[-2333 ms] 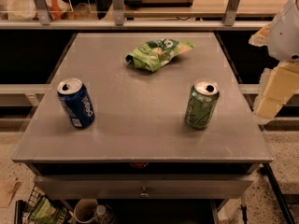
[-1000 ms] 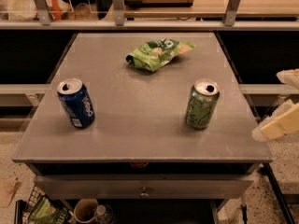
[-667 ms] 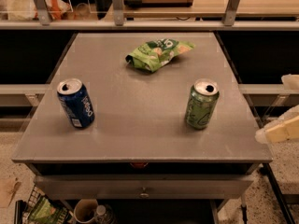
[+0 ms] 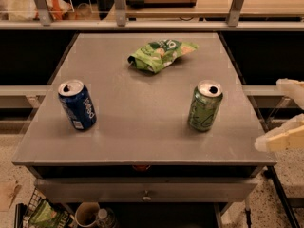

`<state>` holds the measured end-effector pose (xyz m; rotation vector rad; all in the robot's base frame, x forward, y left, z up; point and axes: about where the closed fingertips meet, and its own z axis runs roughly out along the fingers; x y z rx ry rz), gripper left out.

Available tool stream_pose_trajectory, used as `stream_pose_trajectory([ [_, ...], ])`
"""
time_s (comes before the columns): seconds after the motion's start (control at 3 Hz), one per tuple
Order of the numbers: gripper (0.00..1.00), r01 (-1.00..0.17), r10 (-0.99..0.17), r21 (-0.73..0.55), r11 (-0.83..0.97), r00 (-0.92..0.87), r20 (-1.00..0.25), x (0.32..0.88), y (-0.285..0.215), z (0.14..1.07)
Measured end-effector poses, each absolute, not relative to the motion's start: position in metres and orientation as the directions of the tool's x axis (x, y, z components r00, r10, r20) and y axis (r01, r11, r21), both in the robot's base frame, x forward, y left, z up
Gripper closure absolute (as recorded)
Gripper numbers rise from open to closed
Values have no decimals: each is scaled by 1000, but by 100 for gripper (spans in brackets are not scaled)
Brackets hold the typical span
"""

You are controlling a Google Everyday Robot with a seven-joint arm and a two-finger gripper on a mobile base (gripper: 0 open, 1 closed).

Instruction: Knock green can over

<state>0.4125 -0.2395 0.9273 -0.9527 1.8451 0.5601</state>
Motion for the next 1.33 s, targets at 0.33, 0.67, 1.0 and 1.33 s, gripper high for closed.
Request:
stream_pose_trajectory([
  [0.33,0,-808,-371,-27,589,-241,-897,413,-238,928],
  [0.67,0,-816,-347,-63,574,-173,-922,422,-226,928],
  [1.0,0,-820,-299,-109,561,-78,-951,438,-205,921],
  [1.33,0,-825,-260,-126,551,-26,-965,454,-187,914],
])
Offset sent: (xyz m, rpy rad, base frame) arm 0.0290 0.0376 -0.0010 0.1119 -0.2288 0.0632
